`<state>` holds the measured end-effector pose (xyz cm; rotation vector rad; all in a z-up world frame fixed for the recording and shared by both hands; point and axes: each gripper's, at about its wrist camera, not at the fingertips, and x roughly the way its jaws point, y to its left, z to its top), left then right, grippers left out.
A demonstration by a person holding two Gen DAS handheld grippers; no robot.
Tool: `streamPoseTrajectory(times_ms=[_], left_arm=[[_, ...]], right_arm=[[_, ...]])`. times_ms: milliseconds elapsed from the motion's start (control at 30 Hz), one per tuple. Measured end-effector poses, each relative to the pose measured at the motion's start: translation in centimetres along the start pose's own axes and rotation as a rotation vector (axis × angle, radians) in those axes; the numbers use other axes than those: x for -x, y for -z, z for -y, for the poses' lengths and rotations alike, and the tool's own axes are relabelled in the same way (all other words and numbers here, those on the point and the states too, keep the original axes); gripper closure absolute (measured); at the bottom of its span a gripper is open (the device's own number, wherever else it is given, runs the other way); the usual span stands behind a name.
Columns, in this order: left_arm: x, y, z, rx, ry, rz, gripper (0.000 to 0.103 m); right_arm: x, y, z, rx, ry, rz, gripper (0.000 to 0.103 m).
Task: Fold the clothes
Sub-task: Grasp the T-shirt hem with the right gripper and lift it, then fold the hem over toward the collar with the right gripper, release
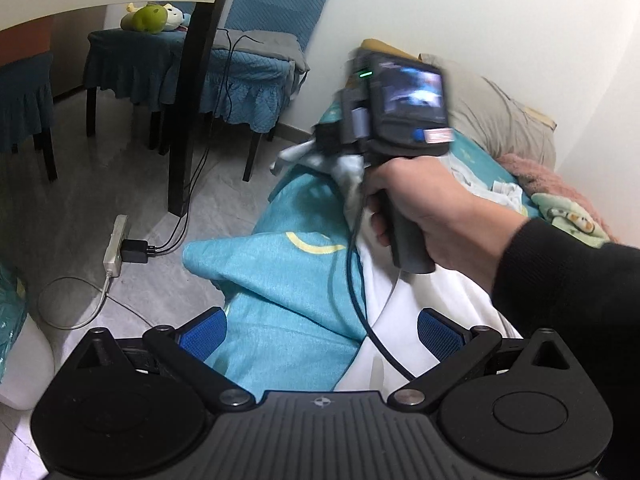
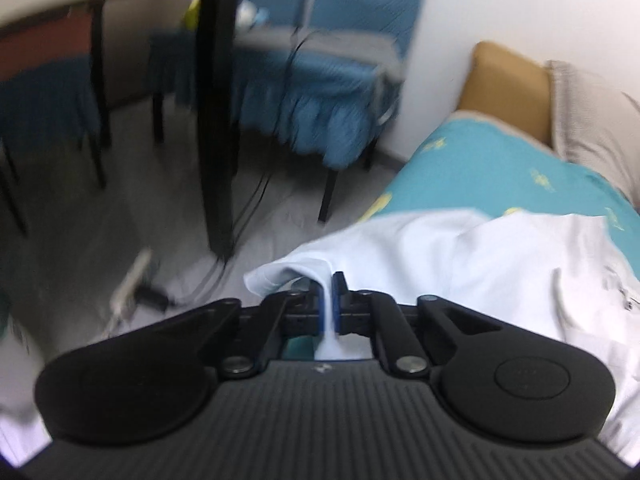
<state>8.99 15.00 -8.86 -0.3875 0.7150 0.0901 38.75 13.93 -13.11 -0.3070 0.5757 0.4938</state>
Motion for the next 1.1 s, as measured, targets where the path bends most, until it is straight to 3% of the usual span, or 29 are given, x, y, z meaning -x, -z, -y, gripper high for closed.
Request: streamPoseTrajectory(times_ms=[133,267,367,467,633,733,800,867,1100], left_arm=[[0.6,0.1,0.5,-0.01,0.014,0.031,0.0],[1.0,0.3,1.6,-0.061,0.019,0.057,0.0],[1.3,0.7,2.6,-0.107,0.014,0.064,0.0],[1.2,1.1,3.5,-0.143,0.015,0.062,0.0],[0.4,1.4,4.6,-0.199,-0.003,0.054,0.0],[0.0,1.7,5.6,-0.246,-0.039,0.077,0.001],[-0.2,2.0,6.2,-0.277,-0.064,0.092,0.0],[-0.1,2.3,7.0,-0.308,-0.085,0.106,0.001],[0.8,2.5,8.3,-0.342,-0.127,0.125,0.001]], right_arm=[[4.5,-0.7,4.7,-0.158,0.073,0.136,0.099],[8.6,0.4,11.1,-0.331,0.2,0.219,0.099],[10.6,2.7,16.6,-0.482,0.29,0.215,0.099],[11.1,6.0,21.1,-0.604,0.348,0.143,0.099],[11.3,10.5,24.2,-0.764,0.309,0.058,0.095],[11.9,11.1,23.3,-0.742,0.293,0.027,0.075],[13.4,11.0,22.6,-0.691,0.276,0.035,0.047],[15.4,10.3,22.0,-0.654,0.256,0.049,0.029],[23.1,8.4,19.9,-0.545,0.189,0.106,0.031]])
